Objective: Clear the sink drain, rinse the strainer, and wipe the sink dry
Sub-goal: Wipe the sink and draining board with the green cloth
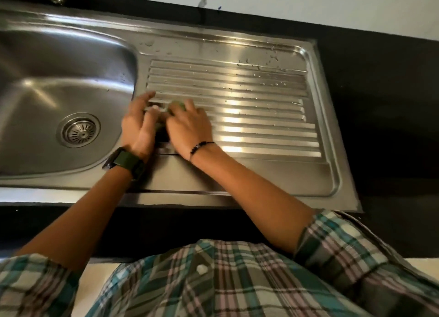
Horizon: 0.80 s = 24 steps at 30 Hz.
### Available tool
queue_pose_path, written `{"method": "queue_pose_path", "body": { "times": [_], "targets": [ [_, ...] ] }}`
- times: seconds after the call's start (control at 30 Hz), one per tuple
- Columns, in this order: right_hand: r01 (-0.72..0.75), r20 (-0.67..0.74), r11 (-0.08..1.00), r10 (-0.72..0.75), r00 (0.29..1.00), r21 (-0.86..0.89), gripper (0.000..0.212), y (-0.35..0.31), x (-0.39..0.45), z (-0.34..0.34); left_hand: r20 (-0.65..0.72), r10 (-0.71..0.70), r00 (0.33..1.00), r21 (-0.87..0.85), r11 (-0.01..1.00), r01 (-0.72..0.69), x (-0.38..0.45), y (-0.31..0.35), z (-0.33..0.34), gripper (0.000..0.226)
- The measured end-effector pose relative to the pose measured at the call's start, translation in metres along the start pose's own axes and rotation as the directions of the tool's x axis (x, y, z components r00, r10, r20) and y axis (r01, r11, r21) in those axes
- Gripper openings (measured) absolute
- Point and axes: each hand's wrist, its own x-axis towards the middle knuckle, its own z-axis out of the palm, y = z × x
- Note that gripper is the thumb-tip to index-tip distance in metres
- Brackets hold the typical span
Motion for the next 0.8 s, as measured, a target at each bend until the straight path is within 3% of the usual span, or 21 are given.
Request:
{"method": "queue_pose_path", "body": {
  "times": [0.1,0.27,0.37,0.47,0.57,0.67,0.73,0.8],
  "targets": [
    [-0.131,0.01,0.991,0.132,0.991,-0.025,0.04,0.062,-0.041,-0.011,0.234,0.155,0.96,0.176,0.964,-0.199,-0.008,0.008,0.009,0.051],
    [-0.399,-0.134,0.917,0.396,0.908,0.01,0.052,0.163,-0.118,-0.038,0.507,0.206,0.837,0.315,0.86,-0.402,-0.012,0.022,0.037,0.056],
    [-0.494,-0.137,0.869,0.494,0.859,0.035,0.048,0.173,-0.12,-0.039,0.592,0.247,0.767,0.371,0.762,-0.531,-0.014,0.026,0.05,0.057],
    [-0.571,-0.165,0.82,0.57,0.805,0.045,0.044,0.15,-0.108,-0.031,0.567,0.279,0.775,0.398,0.731,-0.554,-0.013,0.024,0.051,0.054],
    [-0.451,-0.157,0.891,0.453,0.878,0.048,0.044,0.098,-0.086,-0.016,0.542,0.273,0.795,0.401,0.747,-0.53,-0.013,0.027,0.054,0.053],
    [-0.313,-0.099,0.946,0.321,0.942,0.084,0.028,0.037,-0.051,-0.001,0.532,0.299,0.792,0.355,0.771,-0.529,-0.013,0.026,0.05,0.064],
    [-0.268,-0.107,0.959,0.278,0.955,0.092,0.024,0.026,-0.042,-0.001,0.47,0.297,0.831,0.36,0.796,-0.488,-0.013,0.024,0.043,0.066],
    [-0.214,-0.105,0.976,0.218,0.97,0.052,0.029,0.043,-0.056,-0.004,0.511,0.318,0.799,0.388,0.744,-0.544,-0.015,0.024,0.042,0.064]
  ]
}}
